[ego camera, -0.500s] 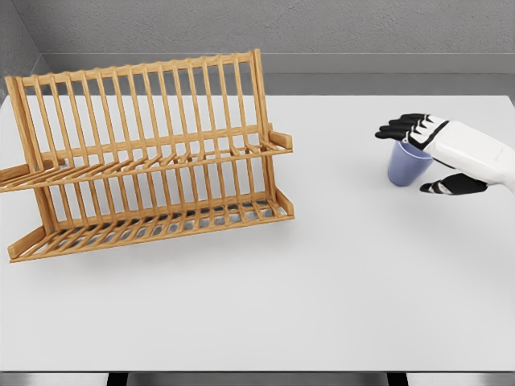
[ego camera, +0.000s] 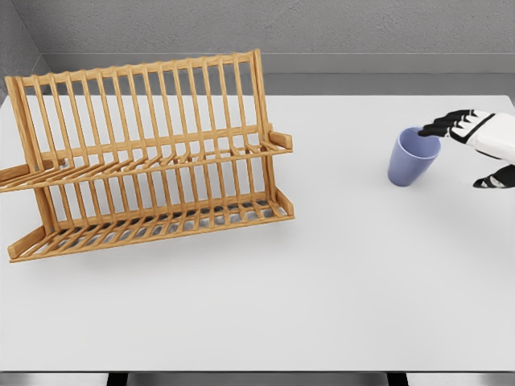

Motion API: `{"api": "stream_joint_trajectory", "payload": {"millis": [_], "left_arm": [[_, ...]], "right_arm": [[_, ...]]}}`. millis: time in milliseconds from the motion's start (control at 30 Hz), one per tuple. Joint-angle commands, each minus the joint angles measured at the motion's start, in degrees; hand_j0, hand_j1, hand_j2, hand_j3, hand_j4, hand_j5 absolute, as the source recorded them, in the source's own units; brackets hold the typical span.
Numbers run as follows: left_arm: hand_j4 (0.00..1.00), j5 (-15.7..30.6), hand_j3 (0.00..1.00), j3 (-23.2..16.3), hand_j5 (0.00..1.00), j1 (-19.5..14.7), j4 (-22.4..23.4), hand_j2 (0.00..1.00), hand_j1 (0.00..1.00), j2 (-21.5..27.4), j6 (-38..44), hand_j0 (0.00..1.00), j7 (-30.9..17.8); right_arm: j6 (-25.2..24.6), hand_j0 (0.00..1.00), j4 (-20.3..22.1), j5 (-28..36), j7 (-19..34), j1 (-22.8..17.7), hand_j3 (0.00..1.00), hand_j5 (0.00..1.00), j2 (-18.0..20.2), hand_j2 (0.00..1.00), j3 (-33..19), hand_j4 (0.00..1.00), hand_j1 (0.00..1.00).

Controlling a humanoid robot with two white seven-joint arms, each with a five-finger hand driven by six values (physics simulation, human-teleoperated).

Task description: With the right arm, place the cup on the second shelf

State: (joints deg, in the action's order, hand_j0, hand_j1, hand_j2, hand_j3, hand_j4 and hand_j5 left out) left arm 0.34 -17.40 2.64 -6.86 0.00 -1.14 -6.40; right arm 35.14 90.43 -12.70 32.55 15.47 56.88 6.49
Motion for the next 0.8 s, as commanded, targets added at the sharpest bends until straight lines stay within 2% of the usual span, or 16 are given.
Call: {"api": "stream_joint_trajectory", "payload": {"millis": [0, 33, 133, 200, 233, 267, 367, 433, 533, 633, 767], "left_arm": [[1.0, 0.01, 1.0, 0.0, 1.0, 0.0, 0.0, 1.0, 1.0, 0.0, 0.0, 1.0, -0.01], [1.0, 0.01, 1.0, 0.0, 1.0, 0.0, 0.0, 1.0, 1.0, 0.0, 0.0, 1.0, -0.01], [1.0, 0.01, 1.0, 0.0, 1.0, 0.0, 0.0, 1.0, 1.0, 0.0, 0.0, 1.0, -0.01], [1.0, 0.01, 1.0, 0.0, 1.0, 0.0, 0.0, 1.0, 1.0, 0.0, 0.0, 1.0, -0.01], [1.0, 0.01, 1.0, 0.0, 1.0, 0.0, 0.0, 1.0, 1.0, 0.0, 0.0, 1.0, -0.01], [1.0, 0.01, 1.0, 0.0, 1.0, 0.0, 0.0, 1.0, 1.0, 0.0, 0.0, 1.0, -0.01], [1.0, 0.01, 1.0, 0.0, 1.0, 0.0, 0.0, 1.0, 1.0, 0.0, 0.0, 1.0, -0.01], [1.0, 0.01, 1.0, 0.0, 1.0, 0.0, 0.0, 1.0, 1.0, 0.0, 0.0, 1.0, -0.01], [1.0, 0.01, 1.0, 0.0, 1.0, 0.0, 0.0, 1.0, 1.0, 0.0, 0.0, 1.0, -0.01], [1.0, 0.01, 1.0, 0.0, 1.0, 0.0, 0.0, 1.0, 1.0, 0.0, 0.0, 1.0, -0.01], [1.0, 0.01, 1.0, 0.0, 1.0, 0.0, 0.0, 1.0, 1.0, 0.0, 0.0, 1.0, -0.01]], "right_arm": [[-0.14, 1.0, 0.27, 0.22, 2.45, 0.0, 1.0, 1.0, 0.43, 1.0, -0.78, 1.0, 1.0], [-0.14, 1.0, 0.54, 0.22, 2.45, 0.35, 1.0, 1.0, 0.86, 1.0, -0.87, 1.0, 1.0], [-0.14, 1.0, 0.1, 1.27, 2.45, 6.06, 1.0, 1.0, 0.69, 1.0, 0.18, 1.0, 1.0], [-0.14, 1.0, -3.23, 1.27, 2.45, 13.53, 1.0, 1.0, -0.97, 1.0, 7.65, 1.0, 1.0], [-0.14, 1.0, -6.93, 1.01, 2.45, 18.19, 1.0, 1.0, -3.26, 1.0, 12.84, 1.0, 1.0], [-0.14, 1.0, -8.78, 0.75, 2.45, 20.56, 1.0, 1.0, -4.4, 1.0, 16.27, 1.0, 1.0], [-0.14, 1.0, -12.2, 0.31, 2.45, 20.57, 1.0, 1.0, -4.58, 1.0, 19.08, 1.0, 1.0], [-0.14, 1.0, -12.47, -1.98, 2.45, 20.57, 1.0, 1.0, -4.41, 1.0, 19.17, 1.0, 1.0], [-0.14, 1.0, -13.08, -2.07, 2.45, 20.65, 1.0, 1.0, -4.76, 1.0, 20.22, 1.0, 1.0], [-0.14, 1.0, -18.44, -2.07, 2.45, 23.82, 1.0, 1.0, -7.13, 1.0, 24.71, 1.0, 1.0], [-0.14, 1.0, -20.03, -1.98, 2.45, 23.99, 1.0, 1.0, -7.57, 1.0, 25.41, 1.0, 1.0]]}}
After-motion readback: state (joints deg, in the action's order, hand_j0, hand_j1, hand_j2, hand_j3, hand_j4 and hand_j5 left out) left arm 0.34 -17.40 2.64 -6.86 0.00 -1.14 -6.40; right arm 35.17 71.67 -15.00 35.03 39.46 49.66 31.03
